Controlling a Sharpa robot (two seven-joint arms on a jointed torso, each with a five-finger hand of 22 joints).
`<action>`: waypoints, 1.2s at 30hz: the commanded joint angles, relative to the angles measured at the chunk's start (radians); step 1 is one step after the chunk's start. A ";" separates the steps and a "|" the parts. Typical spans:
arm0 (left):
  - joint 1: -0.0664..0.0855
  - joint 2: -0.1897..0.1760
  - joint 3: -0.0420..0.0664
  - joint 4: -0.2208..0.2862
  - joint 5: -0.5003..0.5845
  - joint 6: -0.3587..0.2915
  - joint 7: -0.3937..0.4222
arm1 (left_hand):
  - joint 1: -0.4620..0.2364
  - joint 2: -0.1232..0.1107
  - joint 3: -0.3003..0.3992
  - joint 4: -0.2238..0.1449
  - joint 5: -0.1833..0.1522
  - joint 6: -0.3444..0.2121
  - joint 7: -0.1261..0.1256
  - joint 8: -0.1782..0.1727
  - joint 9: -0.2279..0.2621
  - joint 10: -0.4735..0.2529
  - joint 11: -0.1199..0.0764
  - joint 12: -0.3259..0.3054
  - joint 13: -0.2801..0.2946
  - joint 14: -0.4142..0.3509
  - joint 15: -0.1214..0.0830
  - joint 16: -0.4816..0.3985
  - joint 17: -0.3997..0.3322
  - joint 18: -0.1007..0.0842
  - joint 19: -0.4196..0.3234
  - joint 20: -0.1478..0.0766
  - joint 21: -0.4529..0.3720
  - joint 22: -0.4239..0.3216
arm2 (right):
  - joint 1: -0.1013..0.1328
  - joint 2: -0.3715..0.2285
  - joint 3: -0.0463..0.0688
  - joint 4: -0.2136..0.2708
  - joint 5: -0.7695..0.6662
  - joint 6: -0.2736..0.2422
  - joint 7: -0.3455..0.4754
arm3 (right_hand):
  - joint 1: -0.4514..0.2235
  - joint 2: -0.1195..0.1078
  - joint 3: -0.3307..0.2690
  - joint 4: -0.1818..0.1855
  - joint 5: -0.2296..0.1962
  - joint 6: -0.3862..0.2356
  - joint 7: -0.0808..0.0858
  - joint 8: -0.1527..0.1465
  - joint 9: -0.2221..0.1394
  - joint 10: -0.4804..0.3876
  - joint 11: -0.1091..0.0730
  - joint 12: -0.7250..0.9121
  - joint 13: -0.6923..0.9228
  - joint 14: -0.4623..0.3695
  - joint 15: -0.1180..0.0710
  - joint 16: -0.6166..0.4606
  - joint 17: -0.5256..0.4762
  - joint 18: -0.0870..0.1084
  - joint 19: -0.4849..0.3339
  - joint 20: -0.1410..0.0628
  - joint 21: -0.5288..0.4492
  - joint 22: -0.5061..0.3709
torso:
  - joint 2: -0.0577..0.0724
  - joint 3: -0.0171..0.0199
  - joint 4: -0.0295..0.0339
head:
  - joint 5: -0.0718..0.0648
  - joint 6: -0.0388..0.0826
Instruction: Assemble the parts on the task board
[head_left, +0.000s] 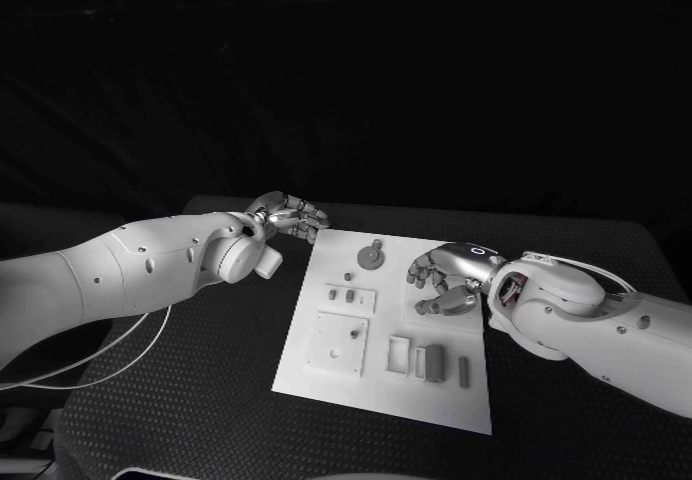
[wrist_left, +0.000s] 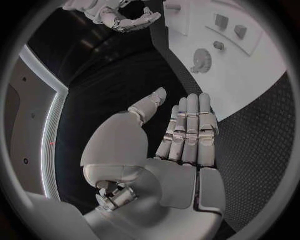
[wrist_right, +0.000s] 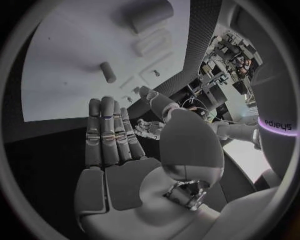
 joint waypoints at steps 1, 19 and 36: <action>0.001 0.002 0.001 -0.002 -0.002 0.003 0.016 | 0.003 -0.004 -0.001 0.005 0.006 -0.001 -0.002 0.005 0.000 0.000 0.000 0.006 0.000 0.004 0.003 -0.004 0.001 0.015 0.006 -0.002 -0.005 -0.001 | 0.000 0.002 0.000 -0.005 -0.091 0.076 -0.041 | 0.002 -0.013 0.001 0.013 -0.005 -0.003 -0.008 0.006 -0.001 -0.015 0.003 -0.001 -0.006 -0.011 0.001 0.009 -0.001 0.004 -0.009 0.001 0.009 0.024 | 0.001 0.0006 0.0018 | -0.003 0.002; 0.001 0.005 0.000 -0.005 -0.002 0.008 0.016 | 0.002 -0.003 -0.001 0.005 0.006 -0.002 -0.002 0.005 0.000 -0.002 0.001 0.005 0.000 0.004 0.003 -0.004 0.002 0.015 0.006 -0.002 -0.005 -0.001 | -0.007 0.050 -0.029 -0.085 -0.143 0.073 -0.040 | 0.040 0.036 0.004 0.009 -0.005 0.007 -0.001 0.024 0.003 -0.025 0.003 0.004 -0.020 -0.022 0.001 0.045 -0.016 0.004 -0.016 0.001 0.028 0.023 | 0.001 -0.0016 0.0032 | -0.007 0.001; 0.001 0.006 0.000 -0.006 -0.002 0.011 0.014 | 0.002 -0.002 -0.001 0.004 0.006 -0.005 -0.001 0.004 -0.001 -0.004 0.001 0.004 -0.001 0.005 0.003 -0.005 0.003 0.015 0.007 -0.002 -0.005 -0.001 | -0.027 0.064 -0.030 -0.095 -0.142 0.059 -0.021 | 0.030 0.113 -0.004 -0.042 -0.004 0.088 -0.012 0.065 0.016 0.090 -0.027 0.031 -0.005 -0.010 -0.026 0.083 -0.049 0.004 -0.003 -0.006 0.048 0.021 | 0.001 -0.0010 0.0030 | -0.007 -0.006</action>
